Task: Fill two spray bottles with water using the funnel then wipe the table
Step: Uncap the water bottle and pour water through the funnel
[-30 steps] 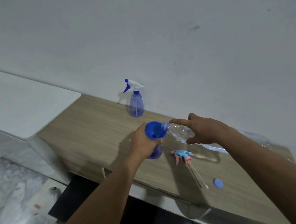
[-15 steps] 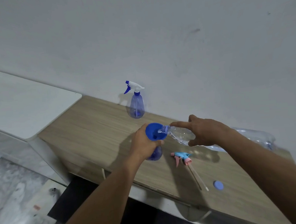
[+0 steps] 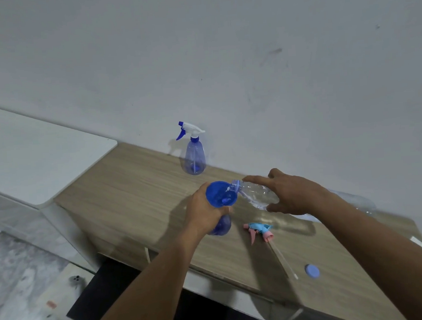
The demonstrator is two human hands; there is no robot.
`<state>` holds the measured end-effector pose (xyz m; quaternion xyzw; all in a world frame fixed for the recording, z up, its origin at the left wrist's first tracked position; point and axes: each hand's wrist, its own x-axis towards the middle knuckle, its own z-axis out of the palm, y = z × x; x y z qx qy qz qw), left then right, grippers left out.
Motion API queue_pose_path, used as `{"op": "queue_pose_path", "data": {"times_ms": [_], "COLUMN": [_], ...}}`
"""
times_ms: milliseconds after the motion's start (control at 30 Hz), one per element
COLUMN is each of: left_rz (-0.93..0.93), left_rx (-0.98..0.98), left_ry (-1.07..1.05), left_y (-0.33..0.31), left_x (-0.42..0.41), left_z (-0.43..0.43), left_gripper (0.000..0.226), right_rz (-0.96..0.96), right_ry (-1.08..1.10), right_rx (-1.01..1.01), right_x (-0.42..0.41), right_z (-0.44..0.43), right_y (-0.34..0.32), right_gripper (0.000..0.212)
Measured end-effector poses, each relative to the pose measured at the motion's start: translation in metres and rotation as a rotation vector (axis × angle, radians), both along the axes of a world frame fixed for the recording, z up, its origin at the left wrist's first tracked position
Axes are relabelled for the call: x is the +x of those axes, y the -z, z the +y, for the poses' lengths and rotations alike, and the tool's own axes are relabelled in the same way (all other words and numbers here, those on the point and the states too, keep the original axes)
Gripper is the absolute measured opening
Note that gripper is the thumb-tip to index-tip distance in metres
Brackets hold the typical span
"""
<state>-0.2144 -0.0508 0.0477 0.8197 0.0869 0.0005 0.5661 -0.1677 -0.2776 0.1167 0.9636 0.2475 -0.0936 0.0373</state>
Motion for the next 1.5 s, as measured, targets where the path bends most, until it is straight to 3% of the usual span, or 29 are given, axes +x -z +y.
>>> {"op": "queue_pose_path", "data": {"times_ms": [233,433,667,1167,1233,1333,1433,1500], "left_rz": [-0.017,-0.009,-0.029,-0.081,-0.053,0.011,0.077,0.102], "left_rx": [0.0,0.009,0.011,-0.031,-0.057,-0.063,-0.017,0.014], "left_ry": [-0.007,0.02,0.019,0.143,0.153,0.135,0.155,0.226], "left_y": [-0.001,-0.002,0.001,0.007,0.011,0.031,0.064,0.075], "left_x": [-0.001,-0.003,0.002,0.009,0.009,0.015,0.024,0.027], "left_z": [-0.001,-0.001,-0.004,0.003,0.007,0.019,0.03,0.036], "left_gripper": [0.05,0.05,0.054,0.051,0.072,0.123,0.131,0.102], "right_rz": [0.001,-0.153,-0.227,-0.223,-0.323,-0.47,-0.288,-0.063], "right_ry": [0.045,0.186,0.341,0.564,0.615,0.607,0.473,0.35], "right_rx": [0.384,0.731,0.9,0.938,1.006,1.09,0.974,0.808], "right_x": [0.009,0.03,0.041,0.028,0.01,-0.02,-0.033,-0.028], "right_z": [0.001,-0.018,-0.017,-0.002,0.012,0.049,0.084,0.1], "right_y": [-0.007,-0.005,0.017,0.006,0.008,0.02,0.031,0.041], "right_gripper": [0.089,0.089,0.088,0.11,0.098,0.077,0.077,0.088]}}
